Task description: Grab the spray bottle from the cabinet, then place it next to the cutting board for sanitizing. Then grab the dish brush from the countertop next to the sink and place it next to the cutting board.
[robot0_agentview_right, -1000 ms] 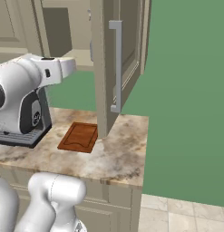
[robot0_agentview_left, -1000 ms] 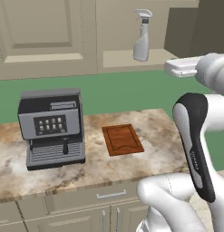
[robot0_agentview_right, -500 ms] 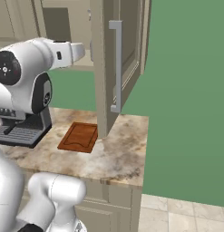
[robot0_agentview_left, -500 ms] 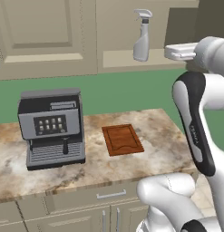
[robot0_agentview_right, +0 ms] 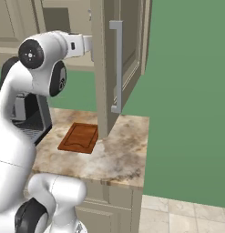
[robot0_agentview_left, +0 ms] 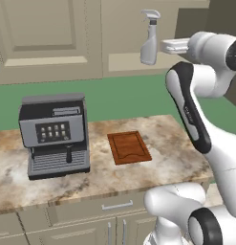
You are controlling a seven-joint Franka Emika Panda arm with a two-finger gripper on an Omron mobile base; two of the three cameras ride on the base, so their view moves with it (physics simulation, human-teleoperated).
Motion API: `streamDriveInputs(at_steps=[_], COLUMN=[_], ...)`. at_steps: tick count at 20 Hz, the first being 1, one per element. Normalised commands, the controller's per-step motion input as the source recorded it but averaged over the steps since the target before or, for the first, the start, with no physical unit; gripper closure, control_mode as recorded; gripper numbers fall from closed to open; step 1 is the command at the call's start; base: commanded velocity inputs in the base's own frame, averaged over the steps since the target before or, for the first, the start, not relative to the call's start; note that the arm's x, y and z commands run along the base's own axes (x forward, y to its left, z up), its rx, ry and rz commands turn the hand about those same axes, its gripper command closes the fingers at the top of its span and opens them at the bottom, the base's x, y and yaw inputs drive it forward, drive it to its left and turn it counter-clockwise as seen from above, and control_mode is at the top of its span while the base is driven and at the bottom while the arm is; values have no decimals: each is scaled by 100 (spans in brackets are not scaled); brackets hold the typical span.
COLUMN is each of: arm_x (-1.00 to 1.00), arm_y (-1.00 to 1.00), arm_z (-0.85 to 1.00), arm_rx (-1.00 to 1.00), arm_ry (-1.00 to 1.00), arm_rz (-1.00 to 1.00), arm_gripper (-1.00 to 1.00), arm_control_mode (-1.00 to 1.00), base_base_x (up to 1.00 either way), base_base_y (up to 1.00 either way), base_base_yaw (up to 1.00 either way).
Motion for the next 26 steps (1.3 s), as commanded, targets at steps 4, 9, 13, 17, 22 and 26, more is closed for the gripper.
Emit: streamDriveInputs(at_steps=[4, 9, 13, 17, 22, 26], arm_x=[58, 44, 54, 63, 53, 42], arm_y=[-8, -6, 0, 0, 0, 0], arm_z=[0, 2, 1, 3, 7, 10], arm_rx=[0, 0, 0, 0, 0, 0], arm_ry=[0, 1, 3, 0, 0, 0], arm_rz=[0, 0, -1, 0, 0, 0], arm_gripper=[-100, -100, -100, -100, -100, -100], arm_control_mode=[-100, -100, -100, -100, -100, -100], base_base_x=[0, 0, 0, 0, 0, 0], base_base_y=[0, 0, 0, 0, 0, 0], base_base_yaw=[0, 0, 0, 0, 0, 0])
